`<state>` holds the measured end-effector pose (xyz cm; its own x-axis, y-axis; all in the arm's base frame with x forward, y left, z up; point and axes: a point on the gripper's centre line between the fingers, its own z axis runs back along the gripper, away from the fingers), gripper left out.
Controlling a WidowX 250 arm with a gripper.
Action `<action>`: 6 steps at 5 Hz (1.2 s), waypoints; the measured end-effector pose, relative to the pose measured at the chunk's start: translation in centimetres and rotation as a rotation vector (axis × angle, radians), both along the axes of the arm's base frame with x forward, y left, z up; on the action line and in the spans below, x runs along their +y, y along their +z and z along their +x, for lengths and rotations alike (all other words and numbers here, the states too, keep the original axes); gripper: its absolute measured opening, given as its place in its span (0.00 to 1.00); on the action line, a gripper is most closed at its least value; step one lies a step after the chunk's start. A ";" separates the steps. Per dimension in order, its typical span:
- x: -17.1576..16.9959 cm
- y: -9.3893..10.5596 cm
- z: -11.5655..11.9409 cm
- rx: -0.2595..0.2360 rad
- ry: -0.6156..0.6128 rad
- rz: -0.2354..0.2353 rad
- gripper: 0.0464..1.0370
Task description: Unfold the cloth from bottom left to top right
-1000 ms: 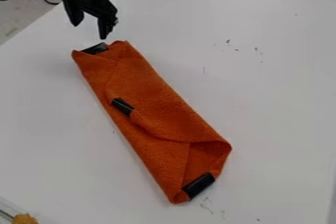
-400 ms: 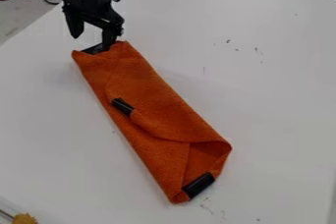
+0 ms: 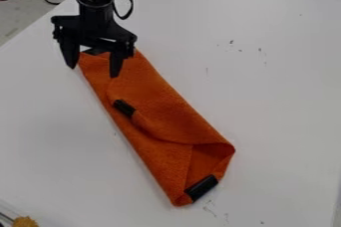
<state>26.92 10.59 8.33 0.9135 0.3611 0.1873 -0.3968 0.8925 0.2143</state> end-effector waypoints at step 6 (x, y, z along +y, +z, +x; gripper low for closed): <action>-2.3 -5.6 1.2 0.093 0.006 -0.041 0.93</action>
